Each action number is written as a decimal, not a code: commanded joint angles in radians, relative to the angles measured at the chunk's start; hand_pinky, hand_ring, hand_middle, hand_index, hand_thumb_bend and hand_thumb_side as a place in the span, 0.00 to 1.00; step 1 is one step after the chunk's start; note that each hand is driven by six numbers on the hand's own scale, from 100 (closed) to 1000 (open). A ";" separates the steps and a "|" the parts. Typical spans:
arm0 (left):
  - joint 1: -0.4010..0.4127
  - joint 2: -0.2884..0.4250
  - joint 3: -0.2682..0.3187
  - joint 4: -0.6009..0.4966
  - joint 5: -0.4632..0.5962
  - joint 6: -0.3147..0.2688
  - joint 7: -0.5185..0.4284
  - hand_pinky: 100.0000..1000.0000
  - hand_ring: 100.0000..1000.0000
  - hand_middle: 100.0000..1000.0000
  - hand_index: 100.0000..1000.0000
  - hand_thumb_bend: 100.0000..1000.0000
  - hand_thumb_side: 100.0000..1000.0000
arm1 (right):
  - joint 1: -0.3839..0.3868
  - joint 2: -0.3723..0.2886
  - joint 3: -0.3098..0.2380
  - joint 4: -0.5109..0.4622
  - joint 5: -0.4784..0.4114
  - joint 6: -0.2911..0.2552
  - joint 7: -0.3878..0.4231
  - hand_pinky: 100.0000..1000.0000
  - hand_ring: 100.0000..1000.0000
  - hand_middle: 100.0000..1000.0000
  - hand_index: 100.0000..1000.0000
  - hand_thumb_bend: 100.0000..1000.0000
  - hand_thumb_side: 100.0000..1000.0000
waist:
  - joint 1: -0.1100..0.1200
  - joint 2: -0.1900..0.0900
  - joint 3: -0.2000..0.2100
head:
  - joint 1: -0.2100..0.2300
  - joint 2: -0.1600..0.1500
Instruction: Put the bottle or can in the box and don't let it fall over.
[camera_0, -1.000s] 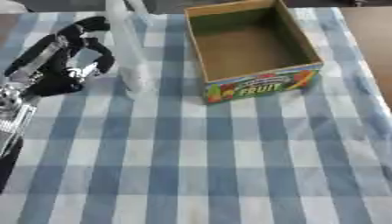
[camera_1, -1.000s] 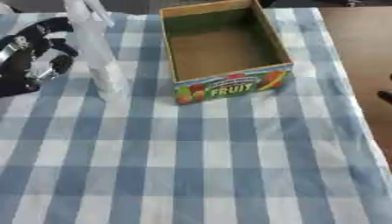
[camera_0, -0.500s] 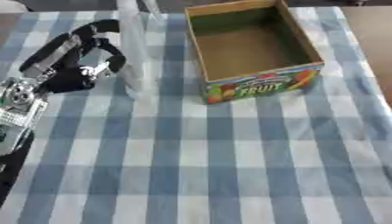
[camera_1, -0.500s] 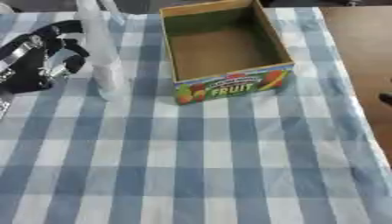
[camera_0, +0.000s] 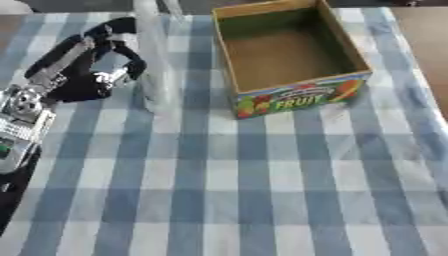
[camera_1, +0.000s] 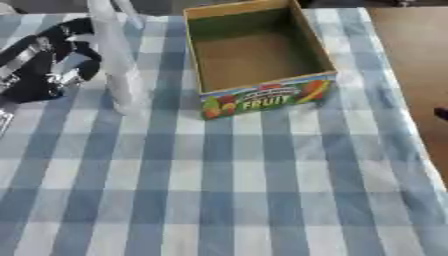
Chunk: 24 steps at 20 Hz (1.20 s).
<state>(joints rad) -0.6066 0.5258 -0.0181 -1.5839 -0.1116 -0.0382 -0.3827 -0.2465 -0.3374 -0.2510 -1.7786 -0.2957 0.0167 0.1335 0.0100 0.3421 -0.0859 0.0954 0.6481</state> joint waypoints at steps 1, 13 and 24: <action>-0.012 0.016 0.014 -0.011 -0.022 0.031 0.028 1.00 0.70 0.89 1.00 0.32 0.53 | -0.006 -0.013 -0.002 -0.010 0.005 0.000 0.002 0.86 1.00 1.00 0.99 0.00 0.64 | -0.003 -0.016 0.000 | 0.002 -0.011; -0.068 0.006 -0.011 0.020 -0.066 0.118 0.102 1.00 0.70 0.88 0.99 0.32 0.53 | -0.004 -0.012 0.000 -0.007 0.005 0.001 0.006 0.86 1.00 1.00 0.99 0.00 0.64 | -0.003 -0.018 -0.004 | 0.007 -0.017; -0.109 -0.003 -0.024 0.079 -0.076 0.086 0.050 1.00 0.70 0.88 0.97 0.32 0.54 | -0.005 -0.008 0.000 -0.004 0.007 0.004 0.008 0.86 1.00 1.00 1.00 0.00 0.64 | 0.001 -0.014 -0.009 | 0.008 -0.019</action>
<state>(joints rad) -0.6961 0.5086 -0.0452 -1.4977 -0.1824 0.0505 -0.3266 -0.2460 -0.3295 -0.2459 -1.7724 -0.2954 0.0206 0.1388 0.0111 0.3440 -0.0934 0.1030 0.6400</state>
